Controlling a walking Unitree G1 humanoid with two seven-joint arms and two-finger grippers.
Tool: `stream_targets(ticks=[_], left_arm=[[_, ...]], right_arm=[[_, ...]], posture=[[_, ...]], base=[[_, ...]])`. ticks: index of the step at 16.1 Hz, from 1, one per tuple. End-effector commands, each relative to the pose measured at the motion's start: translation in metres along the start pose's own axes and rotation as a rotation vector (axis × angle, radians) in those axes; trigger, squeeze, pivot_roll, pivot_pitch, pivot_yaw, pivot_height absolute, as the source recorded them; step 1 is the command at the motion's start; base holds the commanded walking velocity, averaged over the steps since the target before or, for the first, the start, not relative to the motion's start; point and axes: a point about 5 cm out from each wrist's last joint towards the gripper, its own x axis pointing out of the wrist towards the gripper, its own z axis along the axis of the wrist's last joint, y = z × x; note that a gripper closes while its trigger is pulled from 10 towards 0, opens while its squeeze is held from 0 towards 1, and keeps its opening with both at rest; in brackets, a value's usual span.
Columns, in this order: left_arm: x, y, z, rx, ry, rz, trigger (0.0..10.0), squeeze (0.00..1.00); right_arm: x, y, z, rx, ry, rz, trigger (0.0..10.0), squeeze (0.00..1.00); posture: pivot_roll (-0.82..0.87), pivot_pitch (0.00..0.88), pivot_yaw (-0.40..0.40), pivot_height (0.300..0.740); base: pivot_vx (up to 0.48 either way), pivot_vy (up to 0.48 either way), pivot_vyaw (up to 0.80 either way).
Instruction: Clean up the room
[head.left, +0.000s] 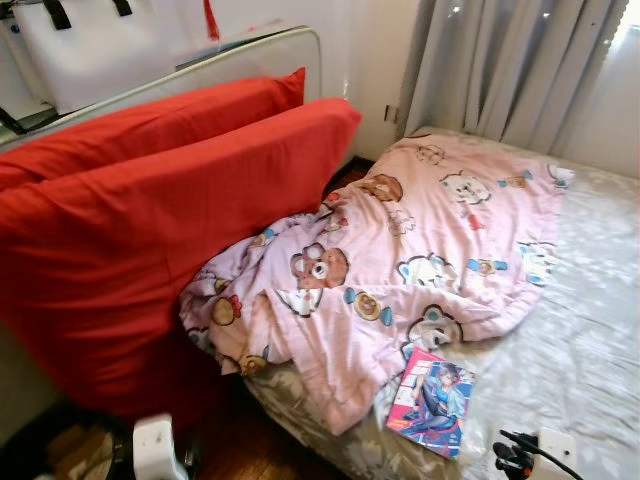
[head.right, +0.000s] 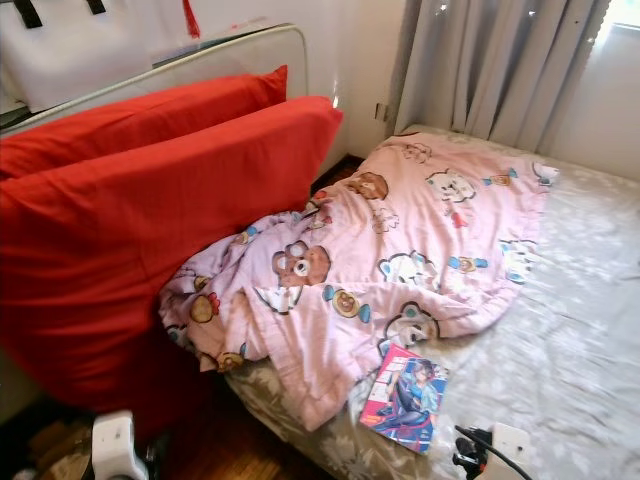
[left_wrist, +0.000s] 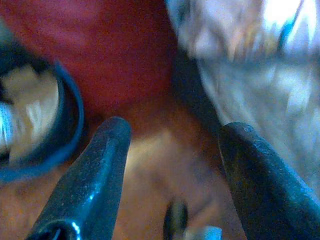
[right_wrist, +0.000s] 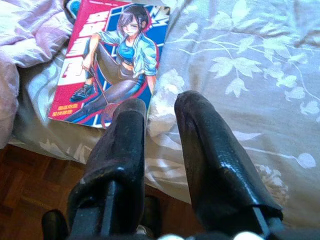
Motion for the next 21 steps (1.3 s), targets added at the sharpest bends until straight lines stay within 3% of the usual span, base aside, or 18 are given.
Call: stream_targets(ticks=[1, 2, 4, 5, 7, 12, 17, 21], left_arm=[[0.025, -0.011, 0.096, 0.048, -0.357, -0.042, 10.0, 0.00], [0.024, -0.019, 0.113, 0.043, -0.448, -0.075, 10.0, 0.00], [0.022, -0.027, 0.124, 0.052, -0.514, -0.111, 10.0, 0.00], [0.023, -0.031, 0.125, 0.063, -0.507, -0.138, 10.0, 0.00], [0.023, -0.029, 0.120, 0.064, -0.486, -0.148, 10.0, 0.00], [0.021, -0.029, 0.113, 0.048, -0.472, -0.152, 10.0, 0.00], [0.022, -0.036, 0.112, 0.029, -0.458, -0.187, 10.0, 0.00], [0.022, -0.045, 0.113, 0.066, -0.457, -0.249, 10.0, 0.00]], right_arm=[[0.000, 0.002, 0.002, 0.018, -0.034, 0.006, 10.0, 0.00], [0.000, 0.002, 0.003, 0.023, -0.046, 0.012, 10.0, 0.00], [-0.001, 0.003, 0.003, 0.042, -0.072, 0.018, 10.0, 0.00], [0.031, 0.063, 0.068, -0.018, -0.260, 0.118, 10.0, 0.00], [0.040, 0.106, 0.116, -0.048, -0.415, 0.178, 10.0, 0.00], [0.036, 0.120, 0.144, -0.101, -0.562, 0.243, 10.0, 0.00], [0.036, 0.118, 0.144, -0.116, -0.562, 0.223, 10.0, 0.00], [0.038, 0.118, 0.144, -0.135, -0.537, 0.191, 10.0, 0.00]], posture=[[0.04, 0.000, 0.002, 0.740], [0.04, 0.000, 0.004, 0.740], [0.04, 0.000, 0.010, 0.740], [0.04, 0.000, 0.019, 0.740], [0.03, 0.000, 0.027, 0.740], [0.03, 0.000, 0.026, 0.740], [0.03, 0.000, 0.010, 0.740], [0.03, 0.000, 0.001, 0.740]], base=[[0.000, 0.000, 0.00], [0.000, 0.000, 0.00], [0.000, 0.000, 0.00], [0.000, 0.000, 0.00], [0.000, 0.000, 0.00], [0.000, 0.000, 0.00], [0.000, 0.000, 0.00], [0.000, 0.000, 0.00]])
